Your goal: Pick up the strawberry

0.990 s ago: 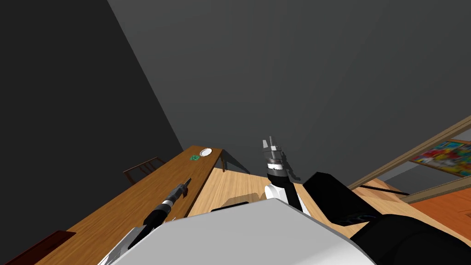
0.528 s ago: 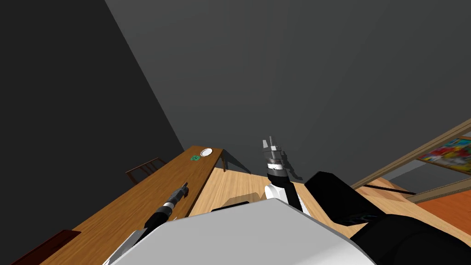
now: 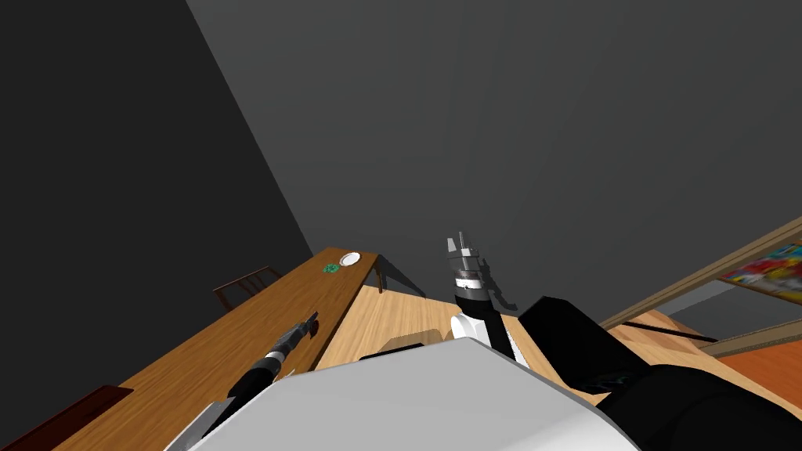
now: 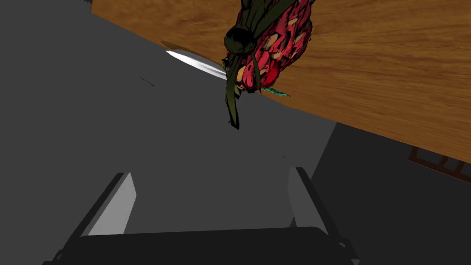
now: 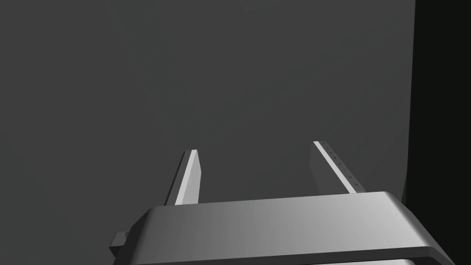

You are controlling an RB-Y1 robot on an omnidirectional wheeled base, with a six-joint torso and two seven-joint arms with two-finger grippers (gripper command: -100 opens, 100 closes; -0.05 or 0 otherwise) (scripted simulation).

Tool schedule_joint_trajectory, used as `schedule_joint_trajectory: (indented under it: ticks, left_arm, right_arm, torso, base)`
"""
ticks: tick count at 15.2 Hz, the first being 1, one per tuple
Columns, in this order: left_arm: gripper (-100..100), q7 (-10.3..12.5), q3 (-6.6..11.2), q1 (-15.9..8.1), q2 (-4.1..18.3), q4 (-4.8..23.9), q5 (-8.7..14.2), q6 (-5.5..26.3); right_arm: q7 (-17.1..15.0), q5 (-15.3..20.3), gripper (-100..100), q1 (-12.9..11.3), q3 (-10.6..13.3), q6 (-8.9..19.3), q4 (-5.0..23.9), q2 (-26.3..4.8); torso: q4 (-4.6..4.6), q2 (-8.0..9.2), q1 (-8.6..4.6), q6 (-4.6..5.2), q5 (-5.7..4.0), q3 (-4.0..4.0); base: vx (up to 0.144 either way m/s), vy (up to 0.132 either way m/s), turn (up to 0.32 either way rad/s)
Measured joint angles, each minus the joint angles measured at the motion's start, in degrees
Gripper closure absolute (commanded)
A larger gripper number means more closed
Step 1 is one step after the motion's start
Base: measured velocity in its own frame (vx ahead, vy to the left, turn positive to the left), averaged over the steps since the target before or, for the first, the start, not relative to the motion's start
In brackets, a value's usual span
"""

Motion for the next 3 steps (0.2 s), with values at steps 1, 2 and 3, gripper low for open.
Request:
schedule_joint_trajectory:
  ticks: [1, 2, 3]
  left_arm:
    - [-100, 0.09, 0.02, 0.04, 0.08, -0.04, 0.00, 0.31]
    - [-100, 0.21, 0.28, -0.03, 0.74, -0.50, 0.04, 0.23]
    - [100, 0.29, 0.38, -0.06, 0.96, -0.67, 0.05, 0.17]
  right_arm:
    - [0.00, 0.00, 0, 0.00, 0.00, 0.00, 0.00, 0.00]
    - [0.00, 0.00, 0, 0.00, 0.00, 0.00, 0.00, 0.00]
    - [0.00, 0.00, 0, 0.00, 0.00, 0.00, 0.00, 0.00]
  torso:
    - [0.00, 0.00, 0.10, 0.01, 0.02, 0.00]
    - [0.00, -0.03, 0.11, 0.01, 0.02, -0.01]
    - [-0.01, -0.03, 0.15, 0.01, 0.03, -0.02]
  base:
    - [0.020, -0.062, 0.002]
    - [0.018, -0.049, 0.006]
    - [0.006, -0.017, 0.004]
